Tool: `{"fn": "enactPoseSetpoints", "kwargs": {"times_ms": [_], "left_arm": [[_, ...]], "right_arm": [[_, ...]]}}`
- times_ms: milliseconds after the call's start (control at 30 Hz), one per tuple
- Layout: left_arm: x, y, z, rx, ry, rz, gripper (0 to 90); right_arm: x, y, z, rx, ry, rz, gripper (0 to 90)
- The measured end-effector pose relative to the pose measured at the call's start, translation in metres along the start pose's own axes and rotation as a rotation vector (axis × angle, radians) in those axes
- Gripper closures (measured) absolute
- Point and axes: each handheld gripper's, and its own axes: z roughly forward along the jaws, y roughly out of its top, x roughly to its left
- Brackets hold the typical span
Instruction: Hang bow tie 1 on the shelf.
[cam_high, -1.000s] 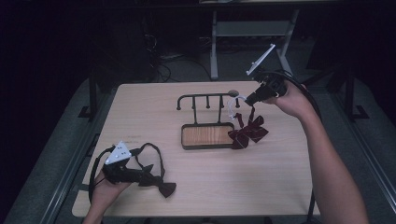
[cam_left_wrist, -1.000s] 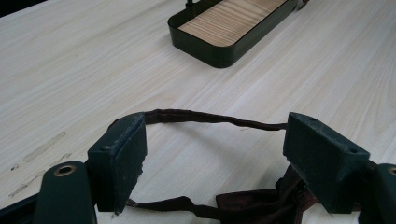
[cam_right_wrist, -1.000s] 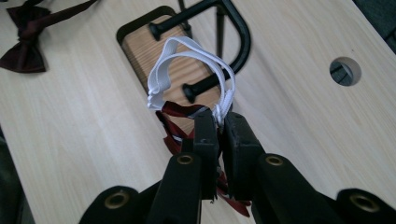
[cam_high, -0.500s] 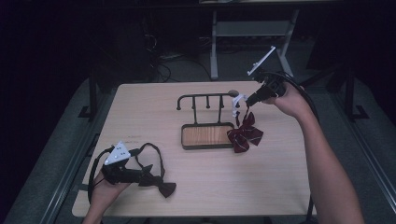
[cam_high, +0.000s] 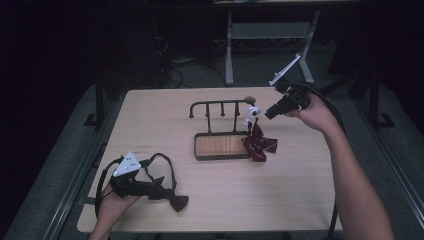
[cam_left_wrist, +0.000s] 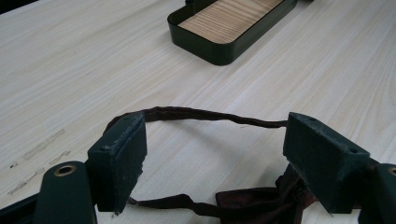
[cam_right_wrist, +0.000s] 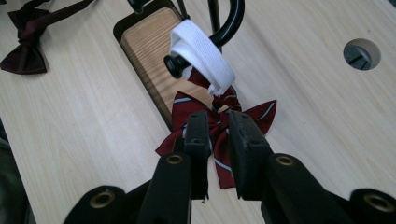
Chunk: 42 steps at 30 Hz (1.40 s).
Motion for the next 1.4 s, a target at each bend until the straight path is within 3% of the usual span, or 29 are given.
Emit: {"fn": "enactPoseSetpoints", "kwargs": {"times_ms": [700, 1400], "left_arm": [[-0.004, 0.002, 0.003, 0.010, -0.007, 0.009, 22.1], [-0.006, 0.003, 0.003, 0.016, -0.002, 0.009, 23.3]], "right_arm": [[0.006, -0.038, 0.008, -0.027, 0.043, 0.023, 64.9], [0.021, -0.058, 0.017, -0.056, 0.050, 0.020, 54.2]]}}
